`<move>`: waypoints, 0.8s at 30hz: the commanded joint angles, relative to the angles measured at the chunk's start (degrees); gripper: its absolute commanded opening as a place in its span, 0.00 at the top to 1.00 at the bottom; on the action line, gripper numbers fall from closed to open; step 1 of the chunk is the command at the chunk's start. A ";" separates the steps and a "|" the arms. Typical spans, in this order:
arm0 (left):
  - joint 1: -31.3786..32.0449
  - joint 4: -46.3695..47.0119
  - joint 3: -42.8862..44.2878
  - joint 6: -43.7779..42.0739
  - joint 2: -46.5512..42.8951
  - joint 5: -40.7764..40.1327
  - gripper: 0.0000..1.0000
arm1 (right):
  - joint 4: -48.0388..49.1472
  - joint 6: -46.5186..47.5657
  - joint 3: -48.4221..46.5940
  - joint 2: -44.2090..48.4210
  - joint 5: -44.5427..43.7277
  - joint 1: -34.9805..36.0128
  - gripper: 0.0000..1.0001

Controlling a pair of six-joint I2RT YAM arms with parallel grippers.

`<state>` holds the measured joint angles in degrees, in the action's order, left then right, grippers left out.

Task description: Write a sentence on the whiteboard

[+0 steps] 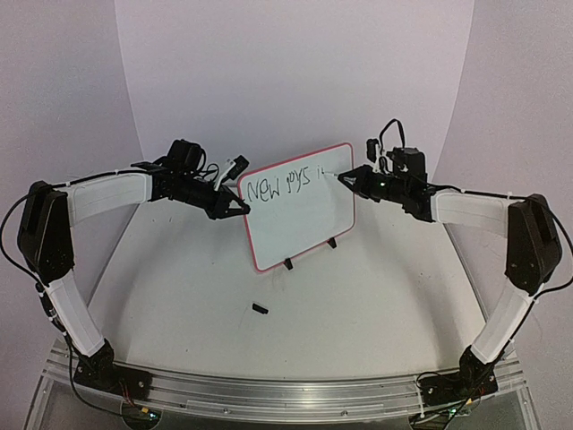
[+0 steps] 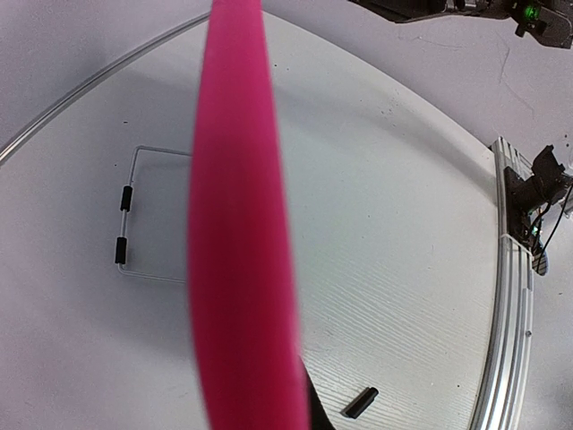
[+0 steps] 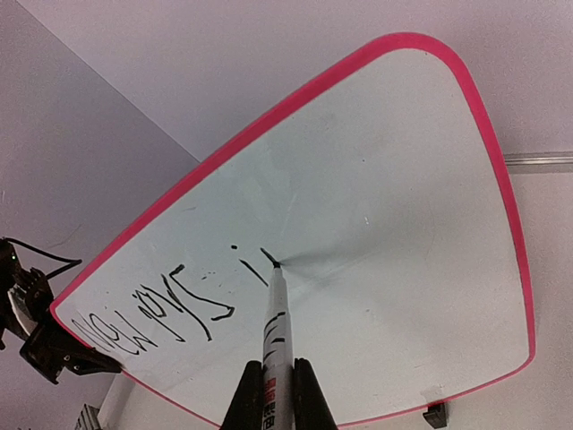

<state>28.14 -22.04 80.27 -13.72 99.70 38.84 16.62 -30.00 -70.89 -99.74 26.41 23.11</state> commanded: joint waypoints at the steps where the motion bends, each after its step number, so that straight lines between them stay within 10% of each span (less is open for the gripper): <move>1: 1.47 -6.66 0.59 -1.15 1.64 1.17 1.00 | 0.76 0.64 1.22 0.58 -0.49 -0.35 1.00; 24: 1.49 -6.61 0.59 -1.16 1.63 1.15 1.00 | 0.60 0.72 -4.67 0.34 -0.93 -0.31 1.00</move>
<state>28.14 -22.04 80.27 -13.72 99.70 38.85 15.46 -30.00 -73.02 -99.74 26.41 23.11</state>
